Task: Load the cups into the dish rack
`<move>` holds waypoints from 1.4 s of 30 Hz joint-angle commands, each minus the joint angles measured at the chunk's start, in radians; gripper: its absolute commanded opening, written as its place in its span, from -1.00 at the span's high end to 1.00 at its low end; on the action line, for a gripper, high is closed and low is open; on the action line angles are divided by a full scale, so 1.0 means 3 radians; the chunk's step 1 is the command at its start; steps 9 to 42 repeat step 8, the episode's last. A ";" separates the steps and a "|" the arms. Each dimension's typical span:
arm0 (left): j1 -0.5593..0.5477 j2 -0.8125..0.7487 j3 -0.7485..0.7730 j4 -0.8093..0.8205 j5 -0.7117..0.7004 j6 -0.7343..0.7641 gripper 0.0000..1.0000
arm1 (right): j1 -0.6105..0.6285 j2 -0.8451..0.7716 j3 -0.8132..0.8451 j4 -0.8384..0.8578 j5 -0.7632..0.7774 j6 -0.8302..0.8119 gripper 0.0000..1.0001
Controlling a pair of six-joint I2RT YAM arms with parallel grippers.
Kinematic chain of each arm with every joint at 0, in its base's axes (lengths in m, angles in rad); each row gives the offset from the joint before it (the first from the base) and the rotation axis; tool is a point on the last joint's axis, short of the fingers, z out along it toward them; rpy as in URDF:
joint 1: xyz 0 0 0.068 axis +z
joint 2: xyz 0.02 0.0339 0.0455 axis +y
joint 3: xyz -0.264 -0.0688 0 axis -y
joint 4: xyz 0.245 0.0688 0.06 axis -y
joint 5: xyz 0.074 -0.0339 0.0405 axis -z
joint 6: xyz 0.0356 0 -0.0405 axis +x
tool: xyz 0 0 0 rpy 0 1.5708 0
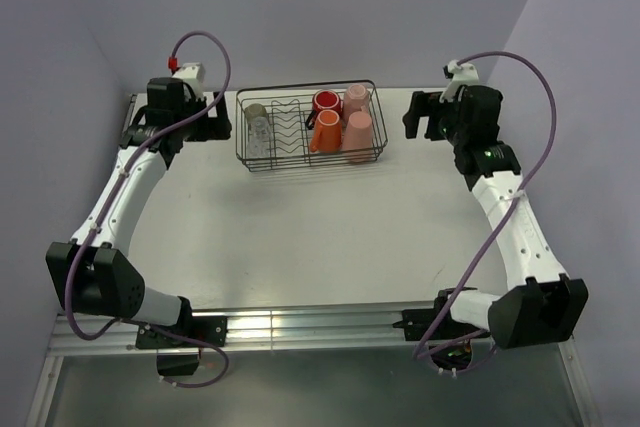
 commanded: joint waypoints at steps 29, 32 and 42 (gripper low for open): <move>0.0341 -0.0609 -0.0458 0.0260 0.0151 -0.0079 -0.99 | 0.0003 -0.0387 -0.0499 0.0213 -0.0076 -0.0090 -1.00; 0.0341 -0.0609 -0.0458 0.0260 0.0151 -0.0079 -0.99 | 0.0003 -0.0387 -0.0499 0.0213 -0.0076 -0.0090 -1.00; 0.0341 -0.0609 -0.0458 0.0260 0.0151 -0.0079 -0.99 | 0.0003 -0.0387 -0.0499 0.0213 -0.0076 -0.0090 -1.00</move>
